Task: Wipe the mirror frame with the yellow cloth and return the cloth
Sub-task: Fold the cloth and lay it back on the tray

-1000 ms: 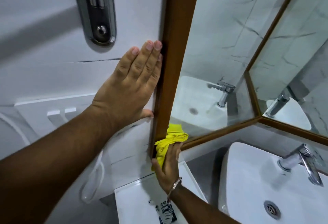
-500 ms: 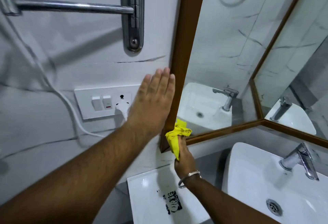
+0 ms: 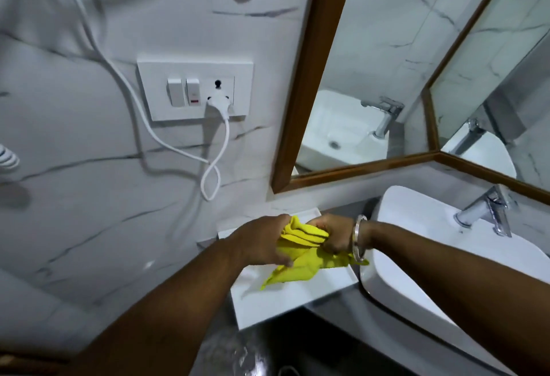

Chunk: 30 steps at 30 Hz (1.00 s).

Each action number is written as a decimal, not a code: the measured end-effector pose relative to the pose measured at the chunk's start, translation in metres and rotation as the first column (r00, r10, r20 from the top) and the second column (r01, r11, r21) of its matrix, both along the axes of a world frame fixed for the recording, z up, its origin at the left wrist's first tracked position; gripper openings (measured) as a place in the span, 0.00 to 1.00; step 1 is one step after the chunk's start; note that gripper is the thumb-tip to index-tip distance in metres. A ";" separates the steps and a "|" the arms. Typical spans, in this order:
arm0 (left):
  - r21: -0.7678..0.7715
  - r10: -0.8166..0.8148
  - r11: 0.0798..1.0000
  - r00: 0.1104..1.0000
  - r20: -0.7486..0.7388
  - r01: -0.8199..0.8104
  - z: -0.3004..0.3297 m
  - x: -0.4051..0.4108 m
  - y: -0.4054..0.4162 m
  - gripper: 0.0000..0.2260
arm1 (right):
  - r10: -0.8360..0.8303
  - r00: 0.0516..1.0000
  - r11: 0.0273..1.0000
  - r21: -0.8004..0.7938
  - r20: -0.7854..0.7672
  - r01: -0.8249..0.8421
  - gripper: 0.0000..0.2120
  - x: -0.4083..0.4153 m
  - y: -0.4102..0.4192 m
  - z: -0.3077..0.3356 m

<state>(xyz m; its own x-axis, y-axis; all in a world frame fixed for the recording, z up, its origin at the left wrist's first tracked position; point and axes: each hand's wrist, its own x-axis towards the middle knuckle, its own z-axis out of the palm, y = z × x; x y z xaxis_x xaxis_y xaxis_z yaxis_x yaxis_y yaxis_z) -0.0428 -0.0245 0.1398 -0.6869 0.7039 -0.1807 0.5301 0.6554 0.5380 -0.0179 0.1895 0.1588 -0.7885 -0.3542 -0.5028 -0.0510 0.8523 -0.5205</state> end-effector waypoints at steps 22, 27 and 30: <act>-0.338 0.127 0.909 0.936 -0.329 -0.242 -0.184 0.019 0.040 0.28 | 0.252 0.918 0.890 0.446 -0.305 -0.096 0.34 -0.002 0.033 -0.215; -0.429 0.083 0.891 0.981 -0.173 -0.151 -0.213 -0.005 0.063 0.37 | 0.053 0.971 0.896 0.440 -0.235 0.058 0.39 -0.011 0.038 -0.248; -0.484 0.092 0.866 0.991 -0.097 -0.127 -0.220 -0.001 0.047 0.37 | -0.004 0.976 0.906 0.413 -0.217 0.096 0.36 0.011 0.029 -0.257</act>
